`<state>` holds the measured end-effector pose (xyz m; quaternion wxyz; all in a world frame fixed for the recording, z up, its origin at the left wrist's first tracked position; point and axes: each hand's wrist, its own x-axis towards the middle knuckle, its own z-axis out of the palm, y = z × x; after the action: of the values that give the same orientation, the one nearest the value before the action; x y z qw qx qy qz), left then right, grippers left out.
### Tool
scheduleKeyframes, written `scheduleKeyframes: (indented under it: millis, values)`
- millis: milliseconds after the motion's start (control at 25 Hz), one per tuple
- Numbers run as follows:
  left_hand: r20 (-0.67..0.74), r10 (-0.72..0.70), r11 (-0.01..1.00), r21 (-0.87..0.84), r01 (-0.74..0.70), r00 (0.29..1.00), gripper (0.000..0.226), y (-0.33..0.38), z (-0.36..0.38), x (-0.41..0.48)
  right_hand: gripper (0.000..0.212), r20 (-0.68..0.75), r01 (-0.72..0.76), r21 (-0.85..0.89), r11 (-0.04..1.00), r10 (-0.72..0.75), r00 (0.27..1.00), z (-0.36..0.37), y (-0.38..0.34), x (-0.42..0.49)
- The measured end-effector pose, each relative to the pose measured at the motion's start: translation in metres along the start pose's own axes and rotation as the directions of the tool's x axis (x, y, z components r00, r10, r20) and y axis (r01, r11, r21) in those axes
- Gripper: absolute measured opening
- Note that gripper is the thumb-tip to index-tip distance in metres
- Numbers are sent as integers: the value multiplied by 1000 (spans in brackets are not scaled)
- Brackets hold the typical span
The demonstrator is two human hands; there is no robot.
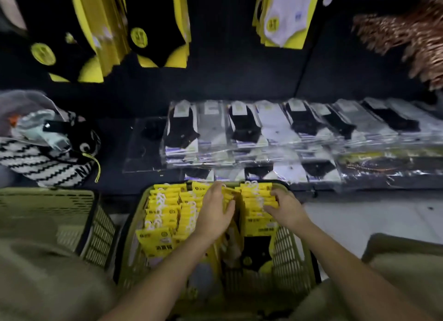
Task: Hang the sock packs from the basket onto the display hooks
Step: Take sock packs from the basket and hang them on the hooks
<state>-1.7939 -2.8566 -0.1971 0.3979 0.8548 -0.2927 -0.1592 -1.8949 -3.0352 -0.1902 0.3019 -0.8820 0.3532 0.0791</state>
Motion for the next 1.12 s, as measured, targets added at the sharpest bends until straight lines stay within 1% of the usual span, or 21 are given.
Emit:
scheduleKeyframes:
  millis: [80,160,240,320,440,520,600,720,840,960,1040,1120]
  values:
    - [40,46,997,68,-48,998,53,-4,11,-7,66,59,12,-119,993,-5,998,7,15,-4]
    - [74,41,998,53,-45,996,49,-6,16,-10,76,154,74,-159,984,-49,987,12,24,-5]
    - [82,33,998,41,-36,996,45,-8,20,-12,80,190,117,-188,975,-81,978,17,28,-6]
    - [76,41,998,49,-45,996,43,-8,23,-14,77,158,128,-222,967,-94,983,20,30,-5]
    - [30,74,994,73,-76,997,39,-5,25,-15,68,86,125,-268,955,-105,991,22,31,-4]
    - [27,93,990,103,-95,995,35,-2,27,-16,67,56,121,-296,948,-109,992,24,31,-3]
    - [61,80,991,105,-86,995,37,0,30,-16,68,55,129,-332,934,-117,992,26,32,-3]
    - [141,-3,998,70,-7,990,45,-2,33,-15,65,65,150,-367,918,-136,989,26,33,-3]
    - [236,-129,992,48,121,963,54,-4,36,-14,64,90,146,-311,939,-124,988,26,33,-4]
    - [346,-208,977,36,208,915,68,-6,38,-15,57,124,81,-203,976,-56,991,13,28,-4]
    - [388,-242,960,-41,278,889,77,-6,36,-14,52,139,90,-80,993,-79,987,-6,21,-1]
    - [399,-238,937,-146,317,886,83,-2,32,-11,49,143,143,54,988,-149,978,-27,10,-2]
